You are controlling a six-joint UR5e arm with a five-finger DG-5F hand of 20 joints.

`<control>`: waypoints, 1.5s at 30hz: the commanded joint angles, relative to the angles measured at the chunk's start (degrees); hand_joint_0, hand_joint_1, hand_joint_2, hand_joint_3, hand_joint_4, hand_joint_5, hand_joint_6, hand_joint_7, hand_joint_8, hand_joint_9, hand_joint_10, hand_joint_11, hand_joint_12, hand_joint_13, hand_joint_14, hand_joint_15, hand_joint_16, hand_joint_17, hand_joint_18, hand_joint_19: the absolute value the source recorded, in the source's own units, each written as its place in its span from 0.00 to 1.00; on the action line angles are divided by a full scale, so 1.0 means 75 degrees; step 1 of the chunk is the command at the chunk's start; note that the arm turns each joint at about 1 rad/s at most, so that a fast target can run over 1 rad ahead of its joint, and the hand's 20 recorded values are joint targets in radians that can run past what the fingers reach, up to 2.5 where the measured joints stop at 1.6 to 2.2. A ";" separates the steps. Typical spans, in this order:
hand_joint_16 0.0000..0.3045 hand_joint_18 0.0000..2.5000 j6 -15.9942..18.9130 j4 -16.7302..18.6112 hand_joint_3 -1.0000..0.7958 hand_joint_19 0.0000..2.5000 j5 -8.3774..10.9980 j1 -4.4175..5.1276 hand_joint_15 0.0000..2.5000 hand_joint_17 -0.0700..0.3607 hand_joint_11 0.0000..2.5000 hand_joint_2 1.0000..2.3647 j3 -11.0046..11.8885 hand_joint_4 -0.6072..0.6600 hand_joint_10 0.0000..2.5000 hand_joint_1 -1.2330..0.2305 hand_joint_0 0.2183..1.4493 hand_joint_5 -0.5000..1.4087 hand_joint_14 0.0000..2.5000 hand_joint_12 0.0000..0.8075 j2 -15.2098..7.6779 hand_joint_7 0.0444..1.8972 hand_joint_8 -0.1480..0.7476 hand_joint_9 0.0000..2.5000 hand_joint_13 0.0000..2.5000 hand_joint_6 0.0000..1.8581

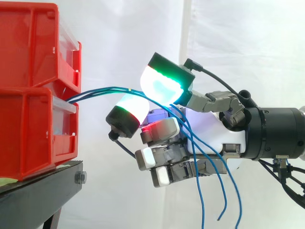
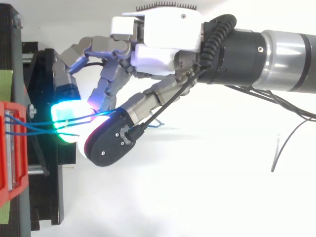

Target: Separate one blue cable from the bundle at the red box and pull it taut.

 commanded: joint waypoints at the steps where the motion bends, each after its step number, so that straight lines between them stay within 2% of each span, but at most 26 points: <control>1: 0.14 0.37 0.0005 -0.0001 0.28 0.27 0.0000 -0.0002 0.27 0.39 0.56 0.00 0.0004 0.52 0.01 0.21 0.42 0.17 0.01 0.49 0.0002 0.57 0.50 0.48 0.42 0.49; 14: 0.14 0.37 -0.0006 0.0022 0.28 0.28 0.0000 -0.0002 0.27 0.39 0.55 0.00 0.0004 0.53 0.01 0.27 0.35 0.18 0.01 0.50 0.0002 0.56 0.50 0.48 0.42 0.48; 17: 0.14 0.37 0.0005 0.0022 0.28 0.28 0.0000 -0.0002 0.27 0.39 0.55 0.00 0.0004 0.46 0.01 0.24 0.42 0.18 0.01 0.49 0.0002 0.63 0.51 0.48 0.42 0.48; 19: 0.14 0.37 -0.0006 0.0022 0.35 0.28 0.0000 -0.0002 0.27 0.39 0.56 0.01 0.0004 0.44 0.01 0.22 0.43 0.18 0.01 0.50 0.0002 0.69 0.51 0.48 0.42 0.49; 20: 0.14 0.37 0.0005 0.0022 0.35 0.28 0.0000 -0.0002 0.27 0.39 0.55 0.01 0.0004 0.43 0.01 0.22 0.43 0.17 0.01 0.49 0.0002 0.64 0.50 0.49 0.42 0.50; 21: 0.14 0.37 0.0005 0.0011 0.35 0.28 0.0000 -0.0002 0.27 0.39 0.55 0.01 0.0004 0.44 0.01 0.22 0.43 0.17 0.01 0.50 0.0002 0.63 0.50 0.48 0.42 0.50; 22: 0.15 0.37 0.0005 0.0011 0.29 0.28 0.0000 -0.0002 0.28 0.39 0.56 0.00 0.0004 0.48 0.01 0.20 0.43 0.17 0.01 0.50 0.0002 0.59 0.49 0.48 0.42 0.50; 29: 0.15 0.37 0.0005 -0.0001 0.28 0.28 0.0000 -0.0002 0.28 0.39 0.55 0.00 0.0004 0.51 0.01 0.17 0.40 0.17 0.01 0.49 0.0002 0.60 0.50 0.48 0.42 0.49; 33: 0.15 0.38 0.0005 0.0011 0.28 0.29 0.0000 -0.0002 0.28 0.40 0.56 0.00 0.0004 0.51 0.01 0.15 0.32 0.17 0.01 0.49 0.0002 0.61 0.50 0.48 0.41 0.49; 34: 0.15 0.38 0.0005 -0.0001 0.28 0.29 0.0000 -0.0002 0.28 0.40 0.56 0.00 0.0004 0.52 0.01 0.16 0.29 0.17 0.01 0.50 0.0002 0.60 0.50 0.48 0.42 0.49; 38: 0.15 0.38 0.0005 -0.0001 0.28 0.29 0.0000 -0.0002 0.27 0.41 0.55 0.00 0.0004 0.53 0.01 0.18 0.27 0.17 0.01 0.52 0.0002 0.55 0.51 0.48 0.41 0.48; 42: 0.15 0.38 0.0005 -0.0001 0.28 0.29 0.0000 -0.0002 0.28 0.41 0.55 0.00 0.0004 0.52 0.01 0.19 0.26 0.18 0.01 0.52 0.0002 0.59 0.52 0.49 0.42 0.47; 45: 0.16 0.39 0.0005 -0.0001 0.28 0.29 0.0000 -0.0002 0.28 0.41 0.55 0.00 0.0004 0.54 0.01 0.26 0.25 0.18 0.01 0.52 0.0002 0.57 0.53 0.49 0.42 0.47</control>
